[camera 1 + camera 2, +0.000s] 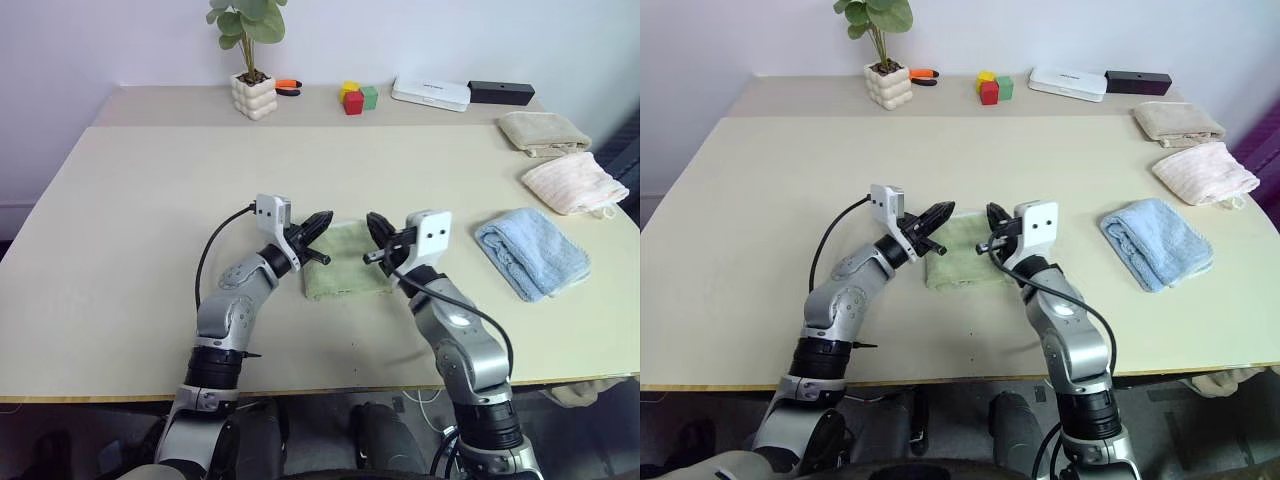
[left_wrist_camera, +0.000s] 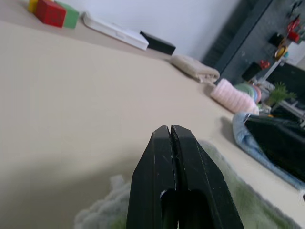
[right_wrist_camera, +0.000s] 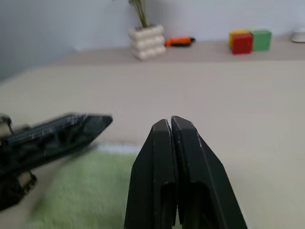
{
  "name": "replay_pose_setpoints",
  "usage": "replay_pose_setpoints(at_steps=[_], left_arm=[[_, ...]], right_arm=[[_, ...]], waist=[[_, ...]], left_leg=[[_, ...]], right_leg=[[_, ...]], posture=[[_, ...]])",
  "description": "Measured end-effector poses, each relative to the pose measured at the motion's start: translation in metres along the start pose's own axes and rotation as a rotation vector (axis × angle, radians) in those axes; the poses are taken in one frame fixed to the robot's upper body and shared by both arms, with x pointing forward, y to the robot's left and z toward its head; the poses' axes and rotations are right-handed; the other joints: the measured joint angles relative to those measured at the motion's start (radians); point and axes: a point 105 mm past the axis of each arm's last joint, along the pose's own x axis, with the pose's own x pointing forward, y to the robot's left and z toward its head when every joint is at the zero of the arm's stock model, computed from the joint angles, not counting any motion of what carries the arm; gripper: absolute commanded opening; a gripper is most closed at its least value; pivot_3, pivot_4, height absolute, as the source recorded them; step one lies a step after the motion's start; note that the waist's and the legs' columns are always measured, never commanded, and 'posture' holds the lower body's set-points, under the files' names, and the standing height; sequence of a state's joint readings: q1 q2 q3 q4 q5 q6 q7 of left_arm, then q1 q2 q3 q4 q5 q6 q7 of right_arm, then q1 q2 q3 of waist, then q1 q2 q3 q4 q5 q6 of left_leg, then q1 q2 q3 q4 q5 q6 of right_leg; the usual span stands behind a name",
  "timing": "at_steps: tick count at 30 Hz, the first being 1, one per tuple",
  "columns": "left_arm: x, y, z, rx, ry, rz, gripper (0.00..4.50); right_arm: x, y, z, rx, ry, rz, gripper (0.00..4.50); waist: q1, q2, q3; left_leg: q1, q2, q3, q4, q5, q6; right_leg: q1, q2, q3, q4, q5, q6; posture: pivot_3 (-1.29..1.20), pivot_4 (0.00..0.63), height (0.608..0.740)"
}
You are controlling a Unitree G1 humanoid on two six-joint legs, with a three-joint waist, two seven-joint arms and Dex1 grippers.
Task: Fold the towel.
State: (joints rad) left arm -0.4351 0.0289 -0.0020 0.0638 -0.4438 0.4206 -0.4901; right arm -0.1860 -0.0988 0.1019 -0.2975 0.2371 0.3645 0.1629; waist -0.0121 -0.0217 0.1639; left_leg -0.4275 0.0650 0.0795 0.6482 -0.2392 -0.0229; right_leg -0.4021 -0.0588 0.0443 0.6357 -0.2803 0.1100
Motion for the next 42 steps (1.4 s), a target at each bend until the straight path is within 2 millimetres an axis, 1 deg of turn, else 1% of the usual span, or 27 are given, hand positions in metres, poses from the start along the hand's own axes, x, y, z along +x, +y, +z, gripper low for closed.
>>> replay_pose_setpoints(at_steps=[4, 8, 11, 16, 22, 25, 28, 29, 31, 32, 33, 35, 37, 38, 39, 40, 42], left_arm=[[0.002, -0.003, -0.006, 0.005, 0.026, -0.009, 0.00], [0.002, -0.001, -0.012, 0.012, 0.052, -0.004, 0.00], [0.003, -0.001, -0.022, 0.029, 0.097, 0.000, 0.00], [0.002, 0.008, -0.035, 0.071, 0.166, 0.040, 0.00], [0.004, 0.014, -0.037, 0.117, 0.172, 0.065, 0.00], [0.004, 0.014, -0.036, 0.120, 0.168, 0.066, 0.00], [0.004, 0.016, -0.034, 0.100, 0.156, 0.071, 0.00], [0.003, 0.016, -0.034, 0.091, 0.153, 0.068, 0.25], [0.002, 0.013, -0.034, 0.062, 0.144, 0.043, 0.87], [0.001, 0.011, -0.033, 0.049, 0.140, 0.033, 1.27], [0.001, 0.008, -0.032, 0.037, 0.134, 0.019, 1.80], [0.000, 0.004, -0.024, 0.036, 0.106, -0.016, 2.81], [-0.002, 0.002, -0.013, 0.029, 0.073, -0.040, 3.78], [-0.003, 0.003, -0.006, 0.029, 0.057, -0.046, 4.27], [-0.004, 0.005, -0.002, 0.034, 0.047, -0.046, 4.47], [-0.006, 0.007, 0.003, 0.034, 0.032, -0.042, 4.47], [-0.009, 0.009, 0.013, 0.028, 0.016, -0.050, 4.47]], right_arm=[[0.004, -0.002, -0.017, -0.049, 0.056, -0.030, 0.03], [0.010, -0.002, -0.022, -0.109, 0.068, -0.033, 0.03], [0.012, -0.005, -0.031, -0.127, 0.096, -0.055, 0.03], [0.011, -0.011, -0.041, -0.155, 0.123, -0.084, 0.03], [0.009, -0.022, -0.047, -0.197, 0.129, -0.121, 0.03], [0.007, -0.025, -0.047, -0.197, 0.122, -0.121, 0.03], [0.007, -0.025, -0.046, -0.143, 0.112, -0.106, 0.03], [0.007, -0.025, -0.046, -0.127, 0.109, -0.098, 0.27], [0.007, -0.023, -0.045, -0.083, 0.103, -0.074, 0.89], [0.007, -0.023, -0.045, -0.062, 0.100, -0.064, 1.33], [0.007, -0.022, -0.044, -0.045, 0.096, -0.053, 1.90], [0.008, -0.023, -0.038, -0.013, 0.073, -0.044, 2.91], [0.011, -0.029, -0.025, -0.013, 0.033, -0.063, 3.91], [0.013, -0.035, -0.015, -0.030, 0.005, -0.075, 4.38], [0.014, -0.038, -0.007, -0.051, -0.016, -0.077, 4.49], [0.016, -0.039, 0.001, -0.070, -0.037, -0.075, 4.49], [0.017, -0.041, 0.008, -0.109, -0.054, -0.068, 4.49]], waist=[[0.000, 0.000, 0.000], [0.000, 0.000, 0.000], [0.001, 0.000, 0.000], [0.000, 0.000, 0.000], [0.000, 0.000, -0.001], [0.000, 0.000, -0.001], [-0.001, 0.000, -0.001], [-0.001, 0.000, -0.001], [-0.002, 0.000, -0.001], [-0.002, 0.000, -0.001], [-0.002, 0.000, -0.001], [-0.002, 0.000, -0.001], [-0.002, 0.000, -0.001], [-0.002, 0.000, -0.001], [-0.002, 0.000, -0.001], [-0.001, 0.000, -0.001], [-0.001, 0.000, -0.001]], left_leg=[[0.000, 0.000, 0.000, 0.000, 0.000, 0.000], [0.000, 0.000, 0.000, 0.000, 0.000, 0.000], [0.000, 0.000, 0.000, 0.000, 0.000, 0.000], [0.000, 0.000, 0.000, 0.000, 0.000, 0.000], [0.001, 0.000, 0.000, 0.000, 0.000, 0.000], [0.001, 0.000, 0.000, 0.000, 0.000, 0.000], [0.001, 0.000, 0.000, 0.000, 0.000, 0.000], [0.001, 0.000, 0.000, 0.000, 0.000, 0.000], [0.001, 0.000, 0.000, 0.000, 0.000, 0.000], [0.001, 0.000, 0.000, 0.000, 0.000, 0.000], [0.001, 0.000, 0.000, 0.000, 0.000, 0.000], [0.001, 0.000, 0.000, 0.000, 0.000, 0.000], [0.001, 0.001, 0.000, 0.000, 0.000, 0.000], [0.001, 0.001, 0.000, 0.000, 0.000, 0.000], [0.001, 0.000, 0.000, 0.000, 0.000, 0.000], [0.001, 0.000, 0.000, 0.000, 0.000, 0.000], [0.001, 0.001, 0.000, 0.000, 0.000, 0.000]], right_leg=[[0.000, 0.000, 0.000, 0.000, 0.000, 0.000], [0.000, 0.000, 0.000, 0.000, 0.000, 0.000], [0.000, 0.000, 0.000, 0.000, 0.000, 0.000], [0.000, 0.000, 0.000, 0.000, 0.000, 0.000], [0.001, 0.000, 0.000, 0.000, 0.000, 0.000], [0.001, 0.000, 0.000, 0.000, 0.000, 0.000], [0.001, 0.000, 0.000, 0.000, 0.000, 0.000], [0.001, 0.000, 0.000, 0.000, 0.000, 0.000], [0.001, 0.000, 0.000, 0.000, 0.000, 0.000], [0.001, 0.000, 0.000, 0.000, 0.000, 0.000], [0.001, 0.000, 0.000, 0.000, 0.000, 0.000], [0.001, 0.000, 0.000, 0.000, 0.000, 0.000], [0.001, 0.000, 0.000, 0.000, 0.000, 0.000], [0.001, 0.000, 0.000, 0.001, 0.000, 0.000], [0.000, 0.000, 0.000, 0.001, 0.000, 0.000], [0.000, 0.000, 0.000, 0.001, 0.000, 0.000], [0.000, 0.000, 0.000, 0.000, 0.000, 0.000]], posture=[[0.00, 0.150, 0.735], [0.00, 0.150, 0.735], [0.00, 0.150, 0.735], [0.00, 0.150, 0.735], [0.00, 0.150, 0.735], [0.00, 0.150, 0.735], [0.00, 0.150, 0.735], [0.00, 0.150, 0.735], [0.00, 0.150, 0.735], [0.00, 0.150, 0.735], [0.00, 0.150, 0.735], [0.00, 0.150, 0.735], [0.00, 0.150, 0.735], [0.00, 0.150, 0.735], [0.00, 0.150, 0.735], [0.00, 0.150, 0.735], [0.00, 0.150, 0.735]])
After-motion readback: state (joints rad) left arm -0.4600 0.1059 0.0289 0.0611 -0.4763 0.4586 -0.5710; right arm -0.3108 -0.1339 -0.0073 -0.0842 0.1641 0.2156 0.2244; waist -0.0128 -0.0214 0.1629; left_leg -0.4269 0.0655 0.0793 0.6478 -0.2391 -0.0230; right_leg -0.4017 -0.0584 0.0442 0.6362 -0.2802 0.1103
